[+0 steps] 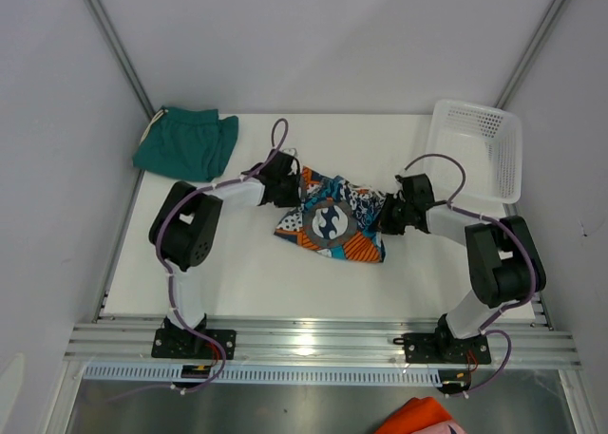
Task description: Fold and stack the shorts
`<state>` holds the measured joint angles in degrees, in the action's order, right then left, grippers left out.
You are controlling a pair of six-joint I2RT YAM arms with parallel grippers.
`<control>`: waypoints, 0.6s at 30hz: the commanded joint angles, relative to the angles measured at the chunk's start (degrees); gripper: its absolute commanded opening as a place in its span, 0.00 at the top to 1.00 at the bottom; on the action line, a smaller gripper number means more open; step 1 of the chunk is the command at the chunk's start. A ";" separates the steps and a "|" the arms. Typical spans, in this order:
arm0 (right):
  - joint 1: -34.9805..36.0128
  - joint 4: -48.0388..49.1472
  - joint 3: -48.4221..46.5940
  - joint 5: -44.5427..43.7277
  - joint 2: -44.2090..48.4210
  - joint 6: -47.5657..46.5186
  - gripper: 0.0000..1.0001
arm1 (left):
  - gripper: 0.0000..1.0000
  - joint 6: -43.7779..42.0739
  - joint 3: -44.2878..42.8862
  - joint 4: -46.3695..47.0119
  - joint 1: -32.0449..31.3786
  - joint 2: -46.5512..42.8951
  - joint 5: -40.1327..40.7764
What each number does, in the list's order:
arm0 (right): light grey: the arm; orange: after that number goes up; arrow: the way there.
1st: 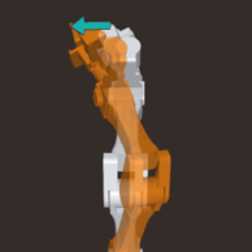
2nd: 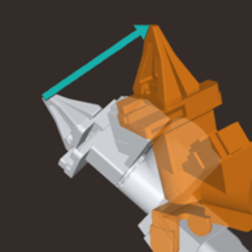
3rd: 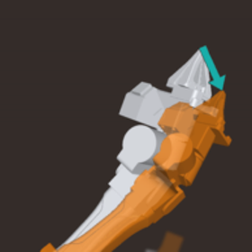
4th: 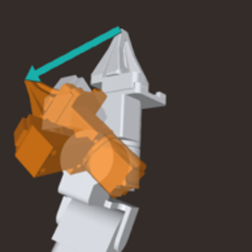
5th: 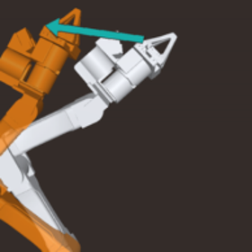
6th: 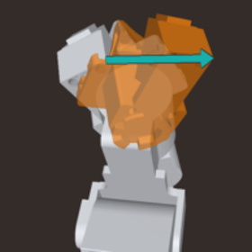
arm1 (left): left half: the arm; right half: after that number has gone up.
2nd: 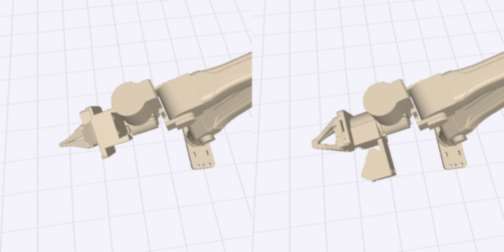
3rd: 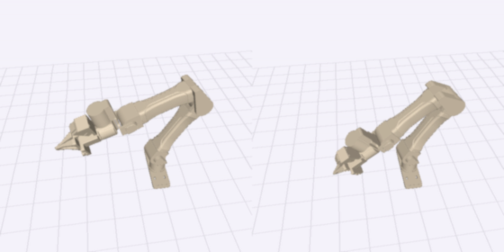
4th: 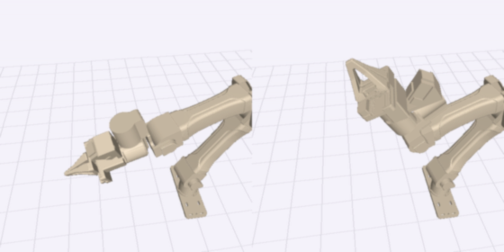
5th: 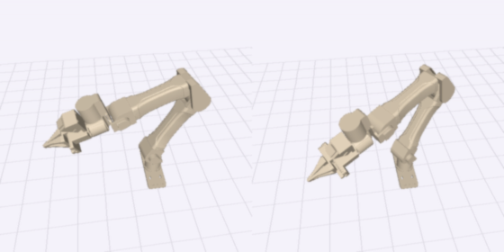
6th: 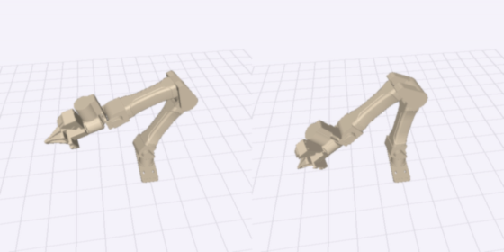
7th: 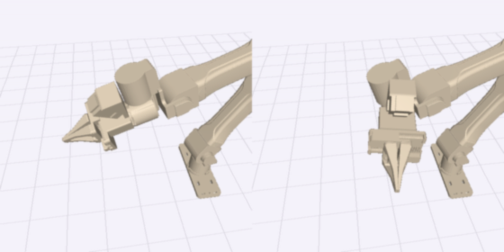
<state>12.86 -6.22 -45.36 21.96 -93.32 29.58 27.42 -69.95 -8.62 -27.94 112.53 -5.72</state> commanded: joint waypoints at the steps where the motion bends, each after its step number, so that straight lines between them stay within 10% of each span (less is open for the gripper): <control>1: 3.65 1.47 -5.69 -4.63 -1.25 2.23 1.00 | 1.00 -1.40 -6.41 -6.48 -0.09 0.15 5.45; 18: 16.23 10.16 -56.48 -3.51 -34.01 15.58 1.00 | 1.00 -4.21 -39.73 -30.66 18.88 3.48 12.75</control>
<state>27.77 -1.50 -94.32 16.40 -122.56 40.38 25.17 -104.68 -34.96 -11.53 114.80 5.69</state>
